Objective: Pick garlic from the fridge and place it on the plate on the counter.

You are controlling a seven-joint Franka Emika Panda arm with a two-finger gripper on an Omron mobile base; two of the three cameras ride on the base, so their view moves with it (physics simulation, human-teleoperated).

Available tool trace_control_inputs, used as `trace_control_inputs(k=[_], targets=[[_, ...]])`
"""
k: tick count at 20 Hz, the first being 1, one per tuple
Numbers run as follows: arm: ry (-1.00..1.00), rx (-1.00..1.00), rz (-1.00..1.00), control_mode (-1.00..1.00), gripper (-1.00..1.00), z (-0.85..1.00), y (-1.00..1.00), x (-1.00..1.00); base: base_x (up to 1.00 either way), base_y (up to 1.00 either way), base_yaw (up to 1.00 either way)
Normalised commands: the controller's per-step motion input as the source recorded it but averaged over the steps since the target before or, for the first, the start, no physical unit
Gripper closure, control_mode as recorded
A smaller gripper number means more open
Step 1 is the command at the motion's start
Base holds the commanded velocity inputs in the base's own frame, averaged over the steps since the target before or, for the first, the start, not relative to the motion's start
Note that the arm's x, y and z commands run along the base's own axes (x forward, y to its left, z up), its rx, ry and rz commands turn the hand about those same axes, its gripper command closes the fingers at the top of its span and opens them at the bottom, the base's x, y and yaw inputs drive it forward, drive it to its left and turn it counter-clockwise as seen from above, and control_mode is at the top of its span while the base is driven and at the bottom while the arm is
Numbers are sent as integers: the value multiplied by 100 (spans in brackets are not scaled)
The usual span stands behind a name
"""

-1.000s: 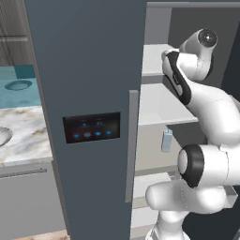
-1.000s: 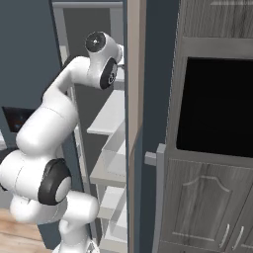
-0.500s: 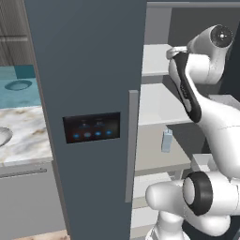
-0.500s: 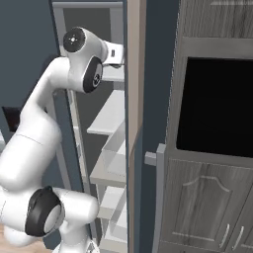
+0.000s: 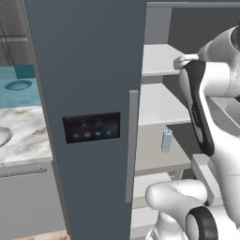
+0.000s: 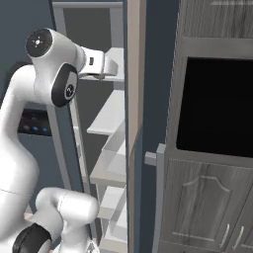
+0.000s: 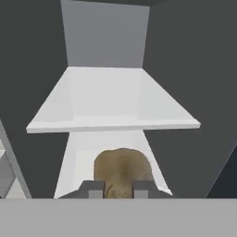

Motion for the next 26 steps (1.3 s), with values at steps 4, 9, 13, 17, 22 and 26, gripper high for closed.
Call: trace_control_inputs(k=[4,9,13,17,22,26], targets=[[0,0,0,-100,100,0,26,-100,0,0,0],[0,0,0,-100,100,0,36,-84,0,0,0],[0,0,0,-100,100,-2,32,-69,0,0,0],[0,0,0,-100,100,-9,17,-38,0,0,0],[0,0,0,-100,100,-5,1,-17,0,0,0],[0,0,0,-100,100,-2,0,-14,0,0,0]])
